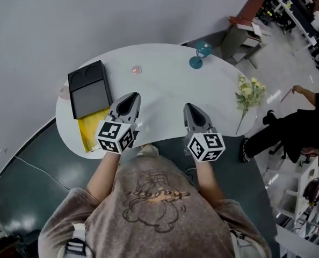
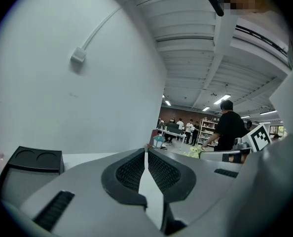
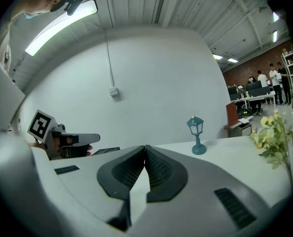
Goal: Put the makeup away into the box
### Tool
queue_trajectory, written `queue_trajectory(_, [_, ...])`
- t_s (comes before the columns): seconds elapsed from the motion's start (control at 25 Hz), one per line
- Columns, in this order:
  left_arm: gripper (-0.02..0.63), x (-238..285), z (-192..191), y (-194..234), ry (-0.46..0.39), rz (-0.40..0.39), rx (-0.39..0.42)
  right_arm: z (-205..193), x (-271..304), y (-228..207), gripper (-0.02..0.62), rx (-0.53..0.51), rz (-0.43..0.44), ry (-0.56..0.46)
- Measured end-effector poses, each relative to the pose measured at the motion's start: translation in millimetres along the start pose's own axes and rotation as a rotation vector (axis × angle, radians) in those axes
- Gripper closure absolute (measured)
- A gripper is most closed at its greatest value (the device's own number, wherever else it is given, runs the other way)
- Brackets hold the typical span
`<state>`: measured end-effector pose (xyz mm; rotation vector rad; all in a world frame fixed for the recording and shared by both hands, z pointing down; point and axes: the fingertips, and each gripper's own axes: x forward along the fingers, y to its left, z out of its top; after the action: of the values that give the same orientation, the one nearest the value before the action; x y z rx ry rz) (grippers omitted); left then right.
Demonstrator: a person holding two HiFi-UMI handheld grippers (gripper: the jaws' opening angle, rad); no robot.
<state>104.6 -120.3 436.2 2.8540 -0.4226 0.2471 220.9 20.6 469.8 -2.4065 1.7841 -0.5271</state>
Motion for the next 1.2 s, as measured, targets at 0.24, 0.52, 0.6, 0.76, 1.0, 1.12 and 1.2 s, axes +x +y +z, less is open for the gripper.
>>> queue_trajectory(0.24, [0.550, 12, -1, 20, 0.006, 0.034, -0.014, 1, 22, -5, 0.592, -0.004, 0.010, 0.025])
queue_trajectory(0.52, [0.369, 36, -9, 36, 0.062, -0.002, -0.016, 4, 37, -7, 0.592, 0.001, 0.016, 0.028])
queue_trajectory(0.6, [0.336, 44, -14, 42, 0.089, 0.000, -0.021, 3, 39, -9, 0.592, 0.006, 0.012, 0.033])
queue_trajectory(0.76, [0.258, 61, -22, 54, 0.130, 0.012, 0.006, -1, 43, -15, 0.592, 0.014, -0.002, 0.048])
queue_trajectory(1.0, [0.206, 89, -42, 82, 0.193, 0.050, 0.037, -8, 46, -18, 0.592, 0.035, -0.019, 0.066])
queue_trajectory(1.12, [0.206, 107, -53, 96, 0.219, 0.056, 0.030, -12, 47, -22, 0.592, 0.041, -0.034, 0.079])
queue_trajectory(1.2, [0.206, 120, -61, 106, 0.241, 0.066, 0.022, -13, 47, -24, 0.592, 0.047, -0.043, 0.085])
